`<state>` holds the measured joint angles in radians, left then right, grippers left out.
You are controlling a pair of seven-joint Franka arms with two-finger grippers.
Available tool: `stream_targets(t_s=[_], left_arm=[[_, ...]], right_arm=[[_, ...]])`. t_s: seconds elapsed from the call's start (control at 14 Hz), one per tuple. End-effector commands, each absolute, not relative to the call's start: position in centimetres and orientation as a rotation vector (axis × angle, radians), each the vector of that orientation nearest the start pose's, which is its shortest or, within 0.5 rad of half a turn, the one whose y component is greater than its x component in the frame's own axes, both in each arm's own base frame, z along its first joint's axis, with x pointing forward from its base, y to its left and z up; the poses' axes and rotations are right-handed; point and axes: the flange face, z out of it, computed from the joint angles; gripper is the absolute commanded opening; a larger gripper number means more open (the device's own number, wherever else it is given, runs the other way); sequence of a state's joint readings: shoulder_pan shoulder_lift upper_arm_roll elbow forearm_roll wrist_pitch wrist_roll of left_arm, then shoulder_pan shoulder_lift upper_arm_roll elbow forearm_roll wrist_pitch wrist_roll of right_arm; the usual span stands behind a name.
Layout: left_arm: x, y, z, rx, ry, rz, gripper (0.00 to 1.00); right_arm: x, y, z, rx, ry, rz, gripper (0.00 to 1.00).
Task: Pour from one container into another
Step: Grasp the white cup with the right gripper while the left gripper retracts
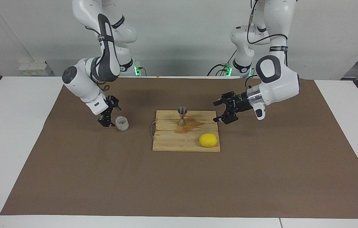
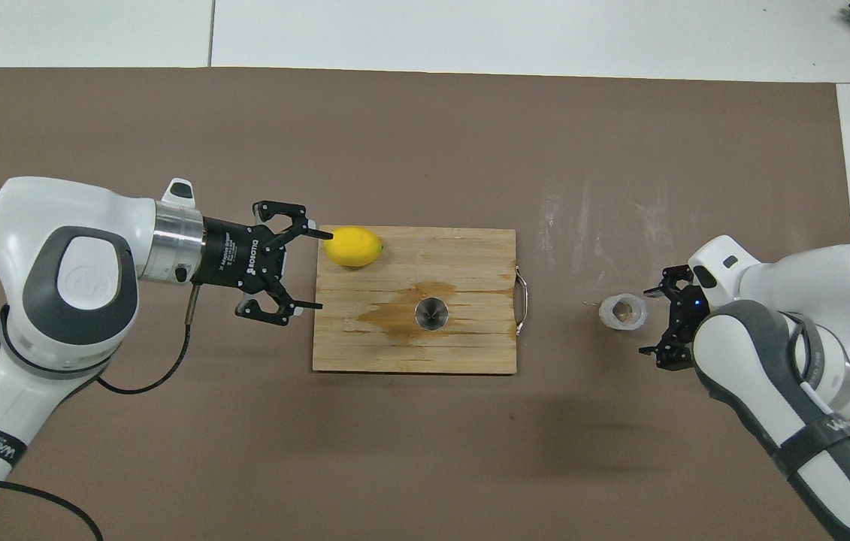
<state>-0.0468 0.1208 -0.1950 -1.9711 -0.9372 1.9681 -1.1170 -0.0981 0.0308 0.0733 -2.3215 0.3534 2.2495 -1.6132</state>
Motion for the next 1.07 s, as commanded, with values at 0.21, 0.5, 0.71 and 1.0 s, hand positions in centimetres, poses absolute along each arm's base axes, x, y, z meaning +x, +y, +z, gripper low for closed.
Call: stream_targets(t_s=[0.21, 0.5, 0.71, 1.0], left_arm=[[59.4, -15.5, 48.6, 2.242, 1.410, -0.687, 1.00], [60.6, -12.8, 51.4, 2.457, 1.304, -0.487, 1.00], [60.7, -10.1, 52.5, 2.595, 1.122, -0.355, 1.00], [60.7, -4.9, 53.4, 2.718, 0.738, -0.247, 1.00]], right_arm=[[49.4, -0.7, 30.1, -2.271, -1.844, -0.306, 1.00], [49.2, 0.3, 28.9, -2.289, -1.884, -0.328, 1.00], [49.2, 0.8, 27.9, -2.301, -1.837, -0.346, 1.00], [48.9, 3.2, 27.1, -2.306, -1.845, -0.376, 1.00]])
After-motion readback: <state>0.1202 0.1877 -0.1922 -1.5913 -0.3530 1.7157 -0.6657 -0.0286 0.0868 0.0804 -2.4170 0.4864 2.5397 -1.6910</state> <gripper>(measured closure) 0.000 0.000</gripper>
